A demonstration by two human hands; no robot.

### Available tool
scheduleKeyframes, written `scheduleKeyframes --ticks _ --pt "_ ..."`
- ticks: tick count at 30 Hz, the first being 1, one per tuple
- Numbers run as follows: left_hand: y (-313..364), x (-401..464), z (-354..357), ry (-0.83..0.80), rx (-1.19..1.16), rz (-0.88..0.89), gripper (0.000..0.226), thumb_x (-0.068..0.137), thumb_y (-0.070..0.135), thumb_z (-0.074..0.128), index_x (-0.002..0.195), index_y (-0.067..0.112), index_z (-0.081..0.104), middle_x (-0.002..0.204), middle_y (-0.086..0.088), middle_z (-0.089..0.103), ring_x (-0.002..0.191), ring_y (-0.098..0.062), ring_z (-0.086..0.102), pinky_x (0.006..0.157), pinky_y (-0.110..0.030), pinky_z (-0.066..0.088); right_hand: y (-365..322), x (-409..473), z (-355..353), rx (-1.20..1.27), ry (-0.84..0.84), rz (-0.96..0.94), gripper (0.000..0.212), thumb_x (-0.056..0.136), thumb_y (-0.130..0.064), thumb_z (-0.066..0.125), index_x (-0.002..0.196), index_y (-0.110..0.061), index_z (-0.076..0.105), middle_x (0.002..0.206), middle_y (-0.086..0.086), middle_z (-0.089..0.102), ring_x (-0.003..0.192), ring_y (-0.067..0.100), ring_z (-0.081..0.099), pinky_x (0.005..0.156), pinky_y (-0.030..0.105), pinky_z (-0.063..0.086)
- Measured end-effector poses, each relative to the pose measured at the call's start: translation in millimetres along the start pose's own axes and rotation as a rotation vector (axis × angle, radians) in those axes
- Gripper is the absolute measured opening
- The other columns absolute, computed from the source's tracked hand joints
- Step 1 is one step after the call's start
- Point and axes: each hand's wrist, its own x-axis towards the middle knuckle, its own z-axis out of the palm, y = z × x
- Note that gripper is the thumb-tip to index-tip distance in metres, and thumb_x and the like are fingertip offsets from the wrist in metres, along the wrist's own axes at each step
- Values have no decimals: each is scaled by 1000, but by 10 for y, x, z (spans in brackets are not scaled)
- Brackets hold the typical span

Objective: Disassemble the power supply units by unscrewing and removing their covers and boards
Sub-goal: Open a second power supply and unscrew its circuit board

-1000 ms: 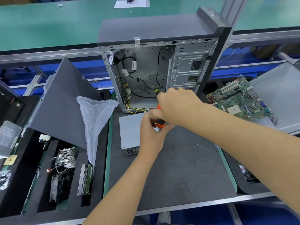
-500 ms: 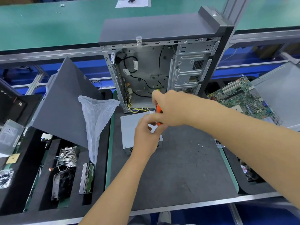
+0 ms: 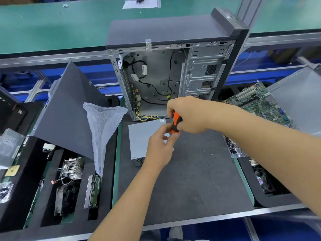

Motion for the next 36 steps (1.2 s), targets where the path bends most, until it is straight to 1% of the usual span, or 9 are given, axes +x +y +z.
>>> scheduleKeyframes --ticks 5,10,15,19,22,25,30,33,36 --pt "14 66 72 78 -5 -80 23 86 22 77 93 35 59 101 4 63 89 -10 53 72 -16 39 -84 7 72 -208 148 177 54 92 -68 43 102 -15 39 79 2 35 84 28 41 67 39 36" --pt "32 53 137 127 -15 -64 40 79 26 83 97 38 50 104 8 60 94 -11 51 77 -23 40 -132 54 76 -255 199 106 30 100 -40 47 106 -11 39 78 3 38 80 29 44 65 38 35" --pt "28 -33 29 6 1 11 59 98 26 61 115 78 39 118 37 52 97 3 51 80 -14 44 -93 11 18 -57 118 -42 34 89 -23 67 112 -18 43 105 0 54 92 25 52 77 40 49" --pt "-12 3 -3 20 -4 25 36 100 18 59 108 53 56 103 27 65 84 6 56 70 -6 42 -79 14 8 25 85 -80 38 85 -11 69 114 -23 49 92 -10 50 91 16 48 71 36 48" --pt "-21 44 12 53 -27 -7 22 89 15 73 96 33 63 85 29 62 81 -1 57 72 -14 40 -74 2 57 10 81 -48 45 85 -43 71 117 -23 45 101 -4 53 97 22 48 75 40 47" --pt "20 94 89 82 -46 -13 31 81 16 81 89 33 57 82 24 61 76 -1 52 69 -15 40 -124 0 86 -220 200 184 63 87 -77 39 100 -15 39 80 3 39 83 28 42 67 39 35" --pt "-13 82 124 88 -43 -37 41 76 23 86 98 31 52 101 4 59 86 -9 49 74 -24 41 -158 19 59 -293 246 173 32 97 -45 51 98 -14 43 72 1 28 75 29 40 58 35 29" --pt "-77 16 7 41 -15 1 38 88 26 74 118 41 56 110 18 55 96 -1 51 81 -20 45 -114 -11 46 -132 217 58 40 89 -40 65 111 -16 42 74 -1 35 78 29 47 58 34 36" --pt "-81 -6 -84 -53 29 17 32 98 21 61 111 50 60 108 25 61 95 -3 54 83 -14 42 -93 -13 15 27 147 -41 37 85 -30 72 110 -22 46 78 -12 44 93 23 47 67 35 42"
